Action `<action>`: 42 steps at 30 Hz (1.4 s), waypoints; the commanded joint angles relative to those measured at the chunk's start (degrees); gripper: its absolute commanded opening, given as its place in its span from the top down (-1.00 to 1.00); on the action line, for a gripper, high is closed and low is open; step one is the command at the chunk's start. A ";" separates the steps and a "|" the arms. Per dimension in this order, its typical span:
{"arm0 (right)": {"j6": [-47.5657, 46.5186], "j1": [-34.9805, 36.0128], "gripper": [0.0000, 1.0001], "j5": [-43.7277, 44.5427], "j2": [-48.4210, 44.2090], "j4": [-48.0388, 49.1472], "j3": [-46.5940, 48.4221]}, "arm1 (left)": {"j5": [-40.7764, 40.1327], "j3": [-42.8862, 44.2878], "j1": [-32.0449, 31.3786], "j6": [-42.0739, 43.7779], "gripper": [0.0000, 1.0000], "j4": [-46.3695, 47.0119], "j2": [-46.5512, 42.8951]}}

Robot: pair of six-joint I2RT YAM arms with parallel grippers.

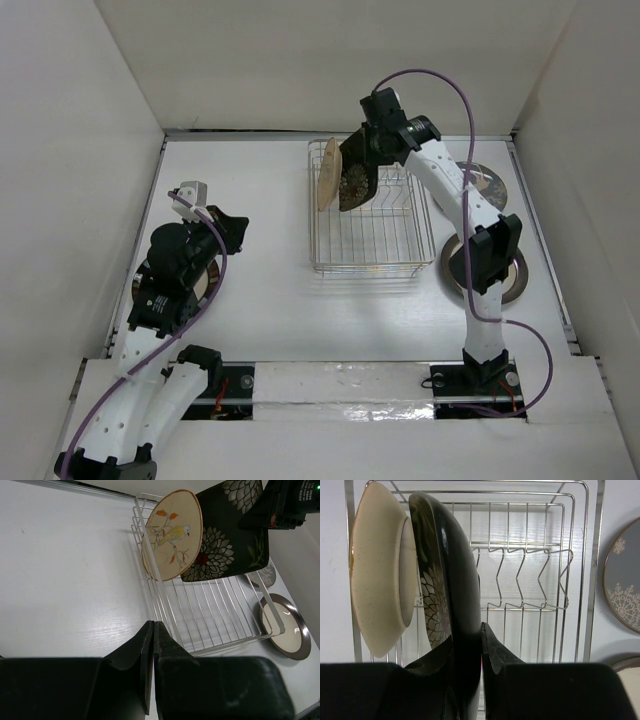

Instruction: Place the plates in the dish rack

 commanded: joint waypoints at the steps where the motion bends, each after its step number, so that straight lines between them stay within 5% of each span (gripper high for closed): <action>1: -1.16 1.35 1.00 3.23 -1.32 4.00 6.13 | 0.50 -0.11 -0.20 0.63 1.00 2.49 -0.19; 13: -0.37 3.90 1.00 5.96 2.65 3.99 7.47 | 0.50 -0.28 -0.20 0.54 1.00 2.14 -0.37; 15: 0.24 3.90 0.88 5.87 1.41 5.66 3.97 | 0.59 -0.28 -0.20 0.54 1.00 2.14 -0.45; 19: 1.73 3.90 0.33 4.91 -3.15 12.24 -3.07 | 0.76 -0.37 -0.20 0.37 1.00 2.32 -0.19; 27: 4.90 0.13 0.18 -5.28 -11.15 23.59 -15.20 | 1.03 -0.46 -0.20 0.19 1.00 2.49 -0.19; 42: 6.48 -1.46 -0.29 -10.30 -15.20 29.31 -19.61 | 1.20 -0.46 -0.20 0.19 1.00 2.58 -0.19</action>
